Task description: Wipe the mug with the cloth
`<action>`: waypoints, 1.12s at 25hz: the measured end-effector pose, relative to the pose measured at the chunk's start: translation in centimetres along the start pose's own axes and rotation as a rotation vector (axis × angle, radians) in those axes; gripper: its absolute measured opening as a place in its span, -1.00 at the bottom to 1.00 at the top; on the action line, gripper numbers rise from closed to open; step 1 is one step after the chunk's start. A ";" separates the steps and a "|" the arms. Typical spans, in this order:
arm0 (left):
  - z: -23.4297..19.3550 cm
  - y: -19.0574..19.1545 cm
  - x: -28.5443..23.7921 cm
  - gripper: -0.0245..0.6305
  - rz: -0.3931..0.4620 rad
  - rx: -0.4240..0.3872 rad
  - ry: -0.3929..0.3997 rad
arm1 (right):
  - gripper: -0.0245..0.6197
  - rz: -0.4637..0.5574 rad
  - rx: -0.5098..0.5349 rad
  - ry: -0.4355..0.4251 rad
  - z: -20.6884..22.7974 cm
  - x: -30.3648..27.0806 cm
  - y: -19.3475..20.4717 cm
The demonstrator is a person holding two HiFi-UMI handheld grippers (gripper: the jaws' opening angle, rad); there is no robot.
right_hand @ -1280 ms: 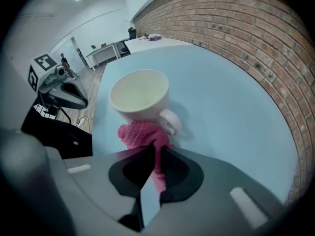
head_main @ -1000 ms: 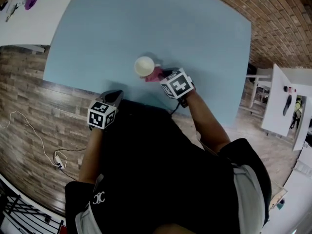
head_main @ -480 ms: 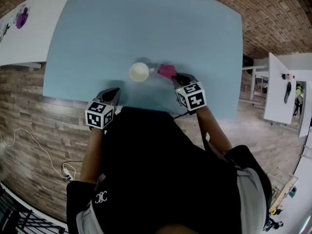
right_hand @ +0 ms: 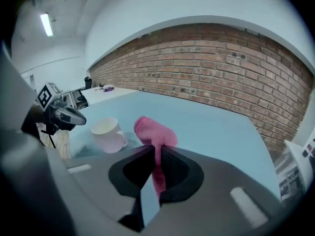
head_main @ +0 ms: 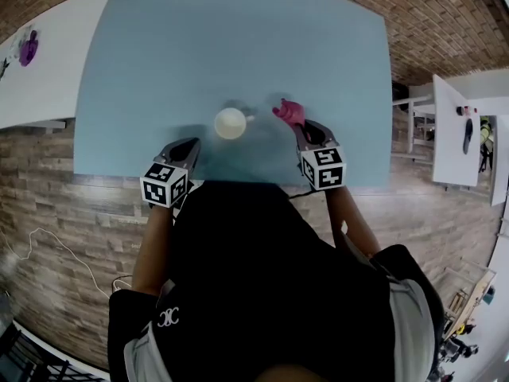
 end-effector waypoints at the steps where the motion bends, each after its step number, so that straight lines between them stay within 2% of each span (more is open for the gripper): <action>1: -0.2 0.0 -0.2 -0.91 -0.010 -0.007 0.007 | -0.81 0.001 -0.004 0.005 -0.1 0.0 -0.1; 8: -2.0 0.0 -0.3 -0.91 -0.026 -0.052 0.042 | -0.81 0.005 -0.039 0.005 -2.9 0.5 -0.8; 12: -4.0 -0.3 0.2 -0.91 0.000 -0.013 0.066 | -0.81 -0.024 -0.085 0.028 -4.2 1.6 -0.3; 16: -5.5 -0.4 0.5 -0.91 0.013 -0.001 0.071 | -0.81 -0.030 -0.075 0.048 -5.0 1.9 -0.8; 22: -4.6 -0.1 0.8 -0.91 0.037 0.009 0.067 | -0.81 -0.010 -0.055 0.046 -4.7 2.3 -1.4; 28: -2.3 0.9 0.8 -0.91 0.047 0.012 0.010 | -0.81 0.032 -0.042 0.009 -3.0 2.7 -0.7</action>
Point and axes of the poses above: the fingertips, and each gripper's own axes: x backward along the fingers, z to its right, y out of its underside, the point moved 4 cm from there along x, backward along the fingers, and after that the axes turned 7 degrees about x, right-handed, at the moved point
